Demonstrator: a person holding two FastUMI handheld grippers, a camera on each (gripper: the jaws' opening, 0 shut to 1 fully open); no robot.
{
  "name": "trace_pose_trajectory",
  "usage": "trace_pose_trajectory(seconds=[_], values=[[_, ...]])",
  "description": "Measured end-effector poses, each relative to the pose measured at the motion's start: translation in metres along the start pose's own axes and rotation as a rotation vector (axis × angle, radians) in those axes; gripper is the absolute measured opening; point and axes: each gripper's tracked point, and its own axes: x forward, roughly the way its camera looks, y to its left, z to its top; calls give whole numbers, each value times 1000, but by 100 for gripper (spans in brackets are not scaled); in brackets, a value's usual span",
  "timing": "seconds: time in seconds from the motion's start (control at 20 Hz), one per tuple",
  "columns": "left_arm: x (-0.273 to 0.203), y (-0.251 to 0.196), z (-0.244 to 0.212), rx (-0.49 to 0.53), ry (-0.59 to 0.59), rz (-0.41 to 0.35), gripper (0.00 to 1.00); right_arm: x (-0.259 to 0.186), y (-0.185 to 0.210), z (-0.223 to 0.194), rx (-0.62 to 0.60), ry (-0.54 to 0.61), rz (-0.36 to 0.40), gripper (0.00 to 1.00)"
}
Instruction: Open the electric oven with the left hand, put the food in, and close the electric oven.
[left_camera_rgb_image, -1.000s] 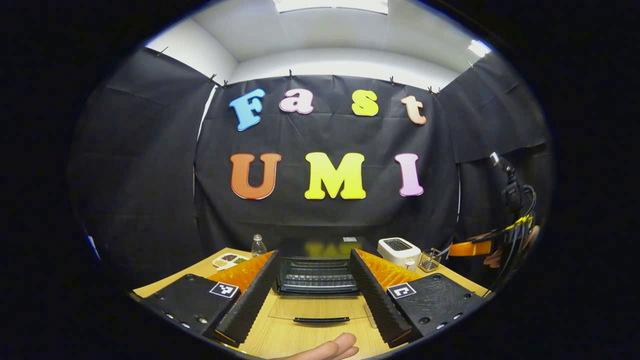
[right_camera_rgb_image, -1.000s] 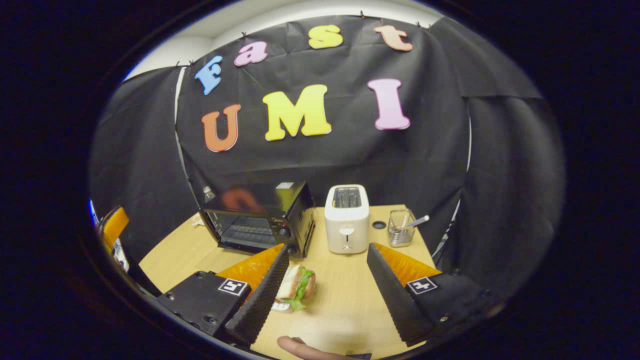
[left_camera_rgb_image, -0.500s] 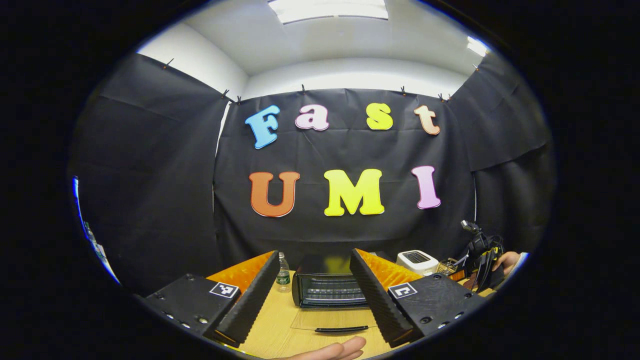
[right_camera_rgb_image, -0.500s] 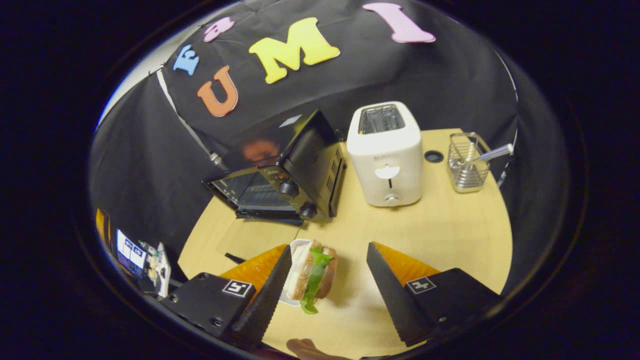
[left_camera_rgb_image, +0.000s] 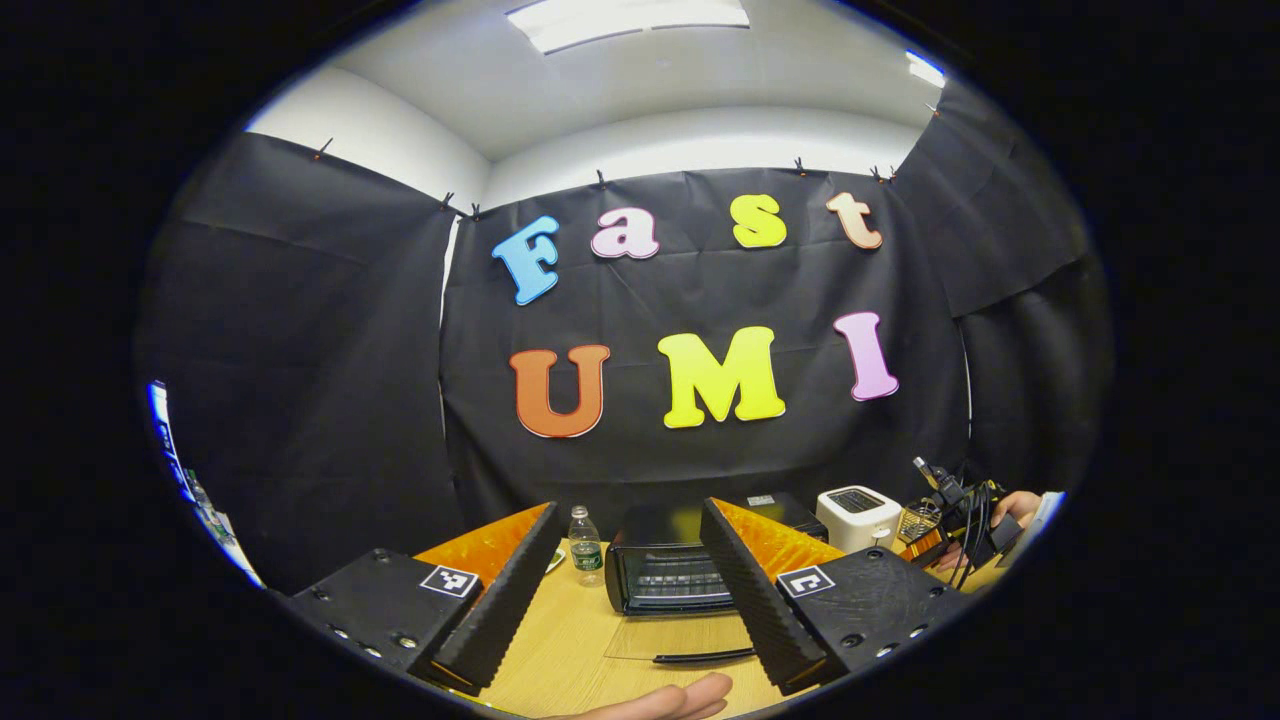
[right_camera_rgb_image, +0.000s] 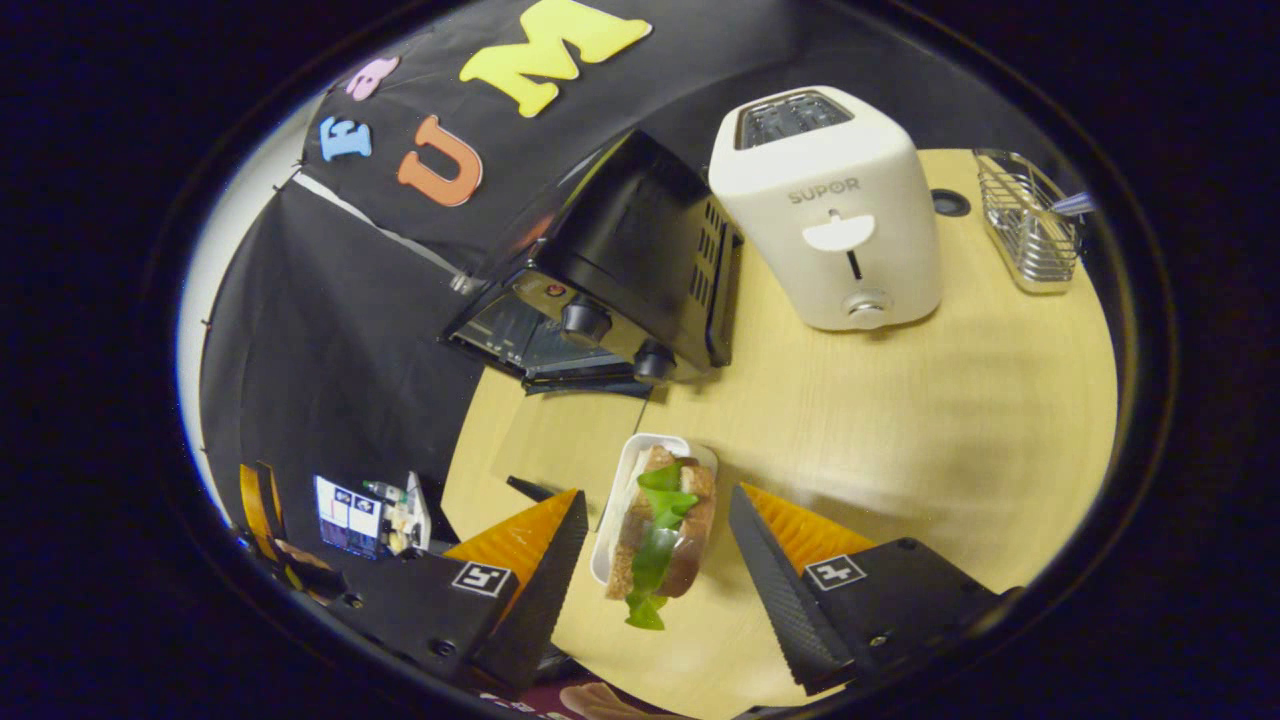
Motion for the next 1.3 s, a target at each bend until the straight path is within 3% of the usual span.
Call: trace_pose_trajectory(seconds=[0.05,0.1,0.15,0.25,0.3,0.35,0.4,0.7,0.95,1.3], values=[[0,1,-4,-5,8,4,93,3,0,-9,22,45,16,91],[0,0,-6,-9,18,5,93,7,4,-17,67,93,52,76],[1,1,-8,-8,25,5,93,12,5,-23,105,130,74,87],[0,0,-10,-2,35,4,93,21,-1,-25,179,135,95,69],[-1,-1,-11,3,37,-1,93,16,-2,-24,172,132,99,48],[-2,-2,-11,7,33,-6,93,15,0,-26,172,114,96,36],[-4,-2,-11,11,30,-12,93,11,4,-28,167,104,92,42],[-10,3,-16,-22,33,-39,93,-17,44,-35,106,16,109,41],[-12,12,-19,-44,28,-52,93,-12,94,-35,129,-83,176,41],[-23,26,-20,-67,21,-73,93,45,154,-5,303,-412,278,41]])
